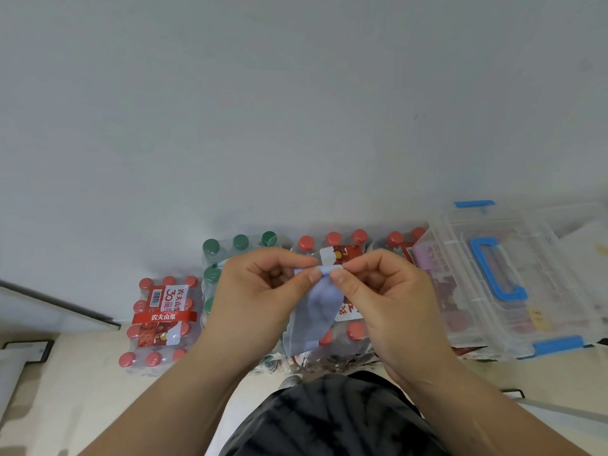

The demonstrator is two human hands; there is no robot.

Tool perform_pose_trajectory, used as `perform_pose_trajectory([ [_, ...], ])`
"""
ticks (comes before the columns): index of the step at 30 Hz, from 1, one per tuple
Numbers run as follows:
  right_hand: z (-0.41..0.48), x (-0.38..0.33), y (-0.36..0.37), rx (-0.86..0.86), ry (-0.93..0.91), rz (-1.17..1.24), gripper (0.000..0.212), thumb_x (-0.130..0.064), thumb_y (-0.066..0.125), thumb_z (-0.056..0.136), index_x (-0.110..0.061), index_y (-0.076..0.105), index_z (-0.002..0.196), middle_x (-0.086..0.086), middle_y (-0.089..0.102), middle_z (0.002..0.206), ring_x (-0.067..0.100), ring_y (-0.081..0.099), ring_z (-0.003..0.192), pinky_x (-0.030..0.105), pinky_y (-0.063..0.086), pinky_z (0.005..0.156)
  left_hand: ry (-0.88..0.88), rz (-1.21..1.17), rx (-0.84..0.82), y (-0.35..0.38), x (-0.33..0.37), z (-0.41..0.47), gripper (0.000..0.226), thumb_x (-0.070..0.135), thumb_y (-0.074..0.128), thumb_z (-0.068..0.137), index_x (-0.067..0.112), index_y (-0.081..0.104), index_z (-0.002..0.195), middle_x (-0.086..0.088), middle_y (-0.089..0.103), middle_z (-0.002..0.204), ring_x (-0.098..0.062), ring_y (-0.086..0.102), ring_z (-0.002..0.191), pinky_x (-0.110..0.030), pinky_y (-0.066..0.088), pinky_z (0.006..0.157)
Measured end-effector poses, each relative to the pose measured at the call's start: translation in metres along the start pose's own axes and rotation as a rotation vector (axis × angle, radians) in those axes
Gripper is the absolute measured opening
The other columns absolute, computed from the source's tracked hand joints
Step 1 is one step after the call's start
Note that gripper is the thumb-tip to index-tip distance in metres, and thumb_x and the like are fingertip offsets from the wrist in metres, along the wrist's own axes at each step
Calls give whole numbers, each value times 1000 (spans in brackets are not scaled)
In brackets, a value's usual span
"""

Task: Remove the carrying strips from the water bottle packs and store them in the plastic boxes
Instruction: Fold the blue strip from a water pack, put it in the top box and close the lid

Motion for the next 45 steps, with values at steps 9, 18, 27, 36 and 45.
perform_pose_trajectory([
  [9,-6,-7,3,32,-30,-16,5,-21,79,78,-24,77,75,-2,76,73,14,71,67,21,57,64,0,44,-46,-2,5,3,17,6,78,79,22,81,82,-8,74,73,-27,67,69,-33,58,66],
  [18,-4,10,11,-1,135,110,10,-10,76,84,-12,74,93,6,79,80,16,76,76,20,58,67,19,14,-9,-4,6,0,30,2,77,80,31,81,76,-14,73,73,-45,63,77,-55,56,69],
  [27,-2,11,10,-22,93,65,19,-2,76,83,-19,76,75,3,77,78,12,72,73,22,57,68,-71,-73,-37,-2,-7,-4,25,-8,73,79,16,78,83,2,73,65,-6,67,62,-20,55,60],
  [36,-6,14,15,-62,110,59,14,-9,73,89,-21,74,83,7,72,76,12,66,69,19,52,59,-74,-107,-66,-2,-9,-3,34,-9,72,79,23,80,75,-10,75,74,-24,66,71,-39,55,70],
  [45,-4,8,14,-56,46,52,13,-5,74,86,-17,75,84,2,78,85,16,75,82,23,58,73,-89,-115,-58,-2,-13,-3,14,-1,76,78,11,80,82,-14,76,81,-33,70,78,-44,58,77],
])
Point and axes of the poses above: each hand's wrist, its own z-axis towards the middle knuckle, its own y-axis out of the palm, x = y × z, the point moved 10 cm from there along z, towards the middle knuckle
